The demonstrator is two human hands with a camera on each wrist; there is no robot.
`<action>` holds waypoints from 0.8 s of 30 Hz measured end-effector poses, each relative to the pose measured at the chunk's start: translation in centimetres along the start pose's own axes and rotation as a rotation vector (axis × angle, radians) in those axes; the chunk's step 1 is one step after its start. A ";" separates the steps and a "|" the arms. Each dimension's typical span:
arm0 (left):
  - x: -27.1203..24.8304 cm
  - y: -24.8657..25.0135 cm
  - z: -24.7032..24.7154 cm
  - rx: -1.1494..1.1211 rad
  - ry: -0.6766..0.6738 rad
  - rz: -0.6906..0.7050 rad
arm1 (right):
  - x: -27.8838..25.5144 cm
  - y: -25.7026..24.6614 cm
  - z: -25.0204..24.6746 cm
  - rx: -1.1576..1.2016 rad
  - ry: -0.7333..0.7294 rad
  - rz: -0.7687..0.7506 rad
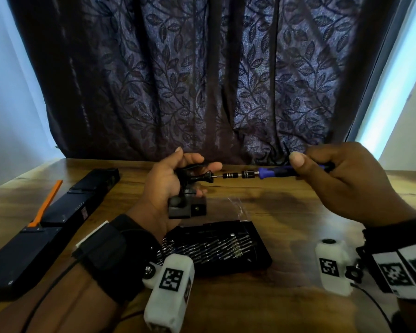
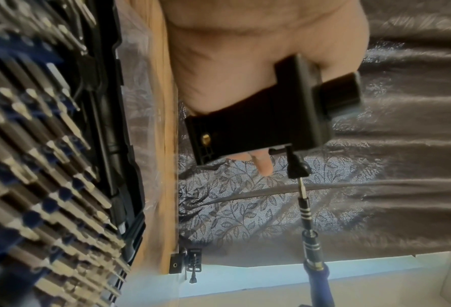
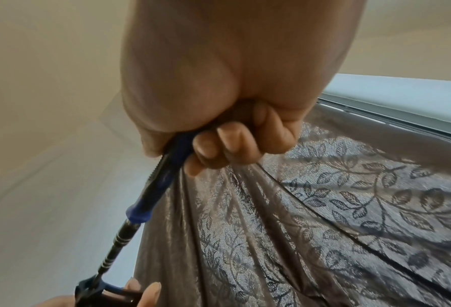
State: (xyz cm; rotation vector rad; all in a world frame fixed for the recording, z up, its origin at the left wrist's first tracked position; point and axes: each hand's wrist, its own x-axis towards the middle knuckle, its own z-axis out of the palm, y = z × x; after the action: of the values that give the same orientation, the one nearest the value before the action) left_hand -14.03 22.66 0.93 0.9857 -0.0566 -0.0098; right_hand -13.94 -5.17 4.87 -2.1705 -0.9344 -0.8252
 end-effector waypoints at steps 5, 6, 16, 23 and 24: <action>0.1 -0.1 -0.6 0.016 -0.018 -0.009 | -0.1 -1.4 -0.4 -0.009 -0.022 -0.069; 0.3 -0.2 -0.7 0.023 -0.021 -0.014 | -0.1 -1.7 -0.4 -0.035 -0.022 -0.075; 0.7 -1.3 -1.1 0.003 0.018 -0.047 | 0.2 -1.2 0.2 -0.011 -0.096 -0.038; 1.1 -1.5 -1.4 0.007 0.050 -0.066 | 0.0 -0.1 0.8 -0.051 -0.095 -0.028; 1.1 -1.4 -1.5 0.005 0.051 -0.068 | 0.0 0.1 1.0 -0.046 -0.101 -0.019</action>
State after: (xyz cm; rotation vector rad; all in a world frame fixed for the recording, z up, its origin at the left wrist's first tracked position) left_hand -12.79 23.09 -1.05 0.9923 0.0235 -0.0465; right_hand -13.55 -4.48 4.27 -2.2640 -0.9960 -0.7594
